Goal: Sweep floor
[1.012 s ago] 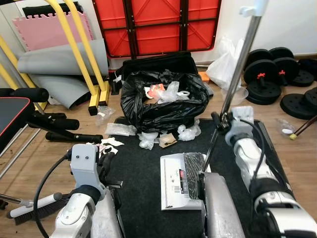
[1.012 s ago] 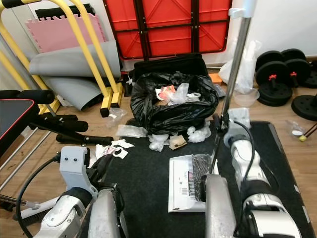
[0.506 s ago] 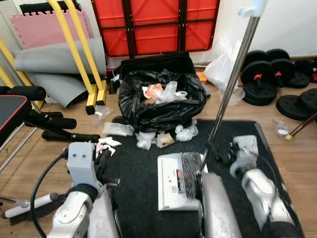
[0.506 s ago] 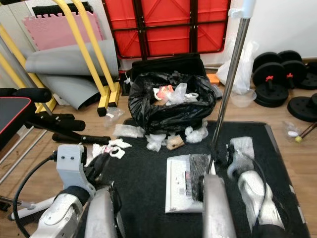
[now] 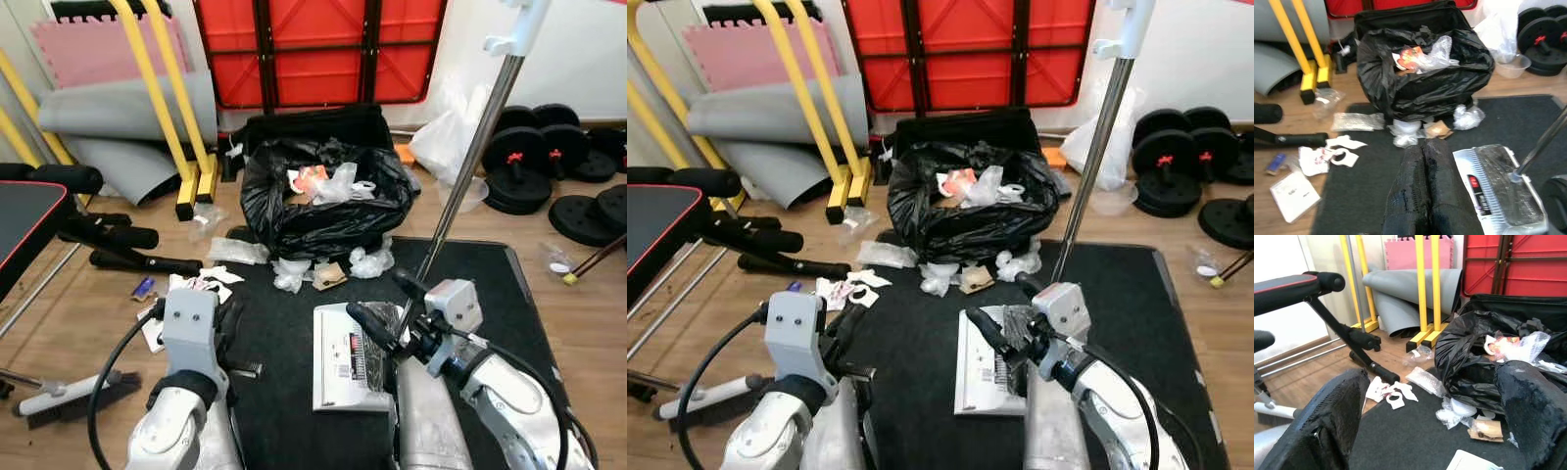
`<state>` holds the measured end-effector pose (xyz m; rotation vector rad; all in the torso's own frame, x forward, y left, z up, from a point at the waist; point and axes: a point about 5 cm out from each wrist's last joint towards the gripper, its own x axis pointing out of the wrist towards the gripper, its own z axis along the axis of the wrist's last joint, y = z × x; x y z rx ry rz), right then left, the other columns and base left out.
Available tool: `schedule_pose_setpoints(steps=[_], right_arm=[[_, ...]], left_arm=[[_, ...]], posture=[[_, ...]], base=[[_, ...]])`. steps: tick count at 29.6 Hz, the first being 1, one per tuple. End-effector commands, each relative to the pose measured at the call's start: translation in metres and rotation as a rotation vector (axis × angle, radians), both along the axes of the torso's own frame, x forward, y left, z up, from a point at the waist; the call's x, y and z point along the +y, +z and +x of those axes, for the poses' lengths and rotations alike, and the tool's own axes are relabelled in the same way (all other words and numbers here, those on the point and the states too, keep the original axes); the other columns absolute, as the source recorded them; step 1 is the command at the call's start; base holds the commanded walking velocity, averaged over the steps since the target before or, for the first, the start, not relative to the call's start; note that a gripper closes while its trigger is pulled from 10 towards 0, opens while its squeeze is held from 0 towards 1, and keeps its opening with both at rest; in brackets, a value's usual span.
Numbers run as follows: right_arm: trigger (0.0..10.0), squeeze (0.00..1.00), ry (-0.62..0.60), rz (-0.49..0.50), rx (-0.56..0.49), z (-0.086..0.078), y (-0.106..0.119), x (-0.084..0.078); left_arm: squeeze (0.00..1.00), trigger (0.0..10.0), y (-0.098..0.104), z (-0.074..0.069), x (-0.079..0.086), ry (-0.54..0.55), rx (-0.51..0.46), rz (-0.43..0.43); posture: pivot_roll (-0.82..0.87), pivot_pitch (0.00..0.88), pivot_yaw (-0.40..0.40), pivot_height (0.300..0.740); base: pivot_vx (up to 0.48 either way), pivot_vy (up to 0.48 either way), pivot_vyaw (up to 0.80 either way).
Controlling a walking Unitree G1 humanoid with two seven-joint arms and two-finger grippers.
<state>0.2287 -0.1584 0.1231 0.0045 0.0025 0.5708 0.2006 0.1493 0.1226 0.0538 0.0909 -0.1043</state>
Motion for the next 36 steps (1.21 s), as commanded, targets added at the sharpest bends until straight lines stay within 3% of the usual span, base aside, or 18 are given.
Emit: schedule_pose_setpoints(steps=[1,11,36], right_arm=[[10.0,0.0,-0.014,0.003,0.014,-0.001,0.0,-0.002],[10.0,0.0,-0.035,-0.048,0.006,0.001,0.002,0.003],[10.0,0.0,-0.026,-0.033,0.046,0.007,-0.003,0.001]], left_arm=[[0.0,10.0,-0.002,-0.002,0.003,0.061,0.0,0.039],[0.0,10.0,-0.008,-0.002,0.0,0.085,-0.026,0.033],[0.0,10.0,-0.012,0.008,-0.007,0.082,-0.065,-0.037]], posture=[[-0.13,0.0,-0.005,0.474],[-0.13,0.0,-0.014,0.514],[-0.13,0.0,-0.032,0.589]], base=[[0.0,0.0,0.0],[0.0,0.0,0.0],[0.0,0.0,0.0]])
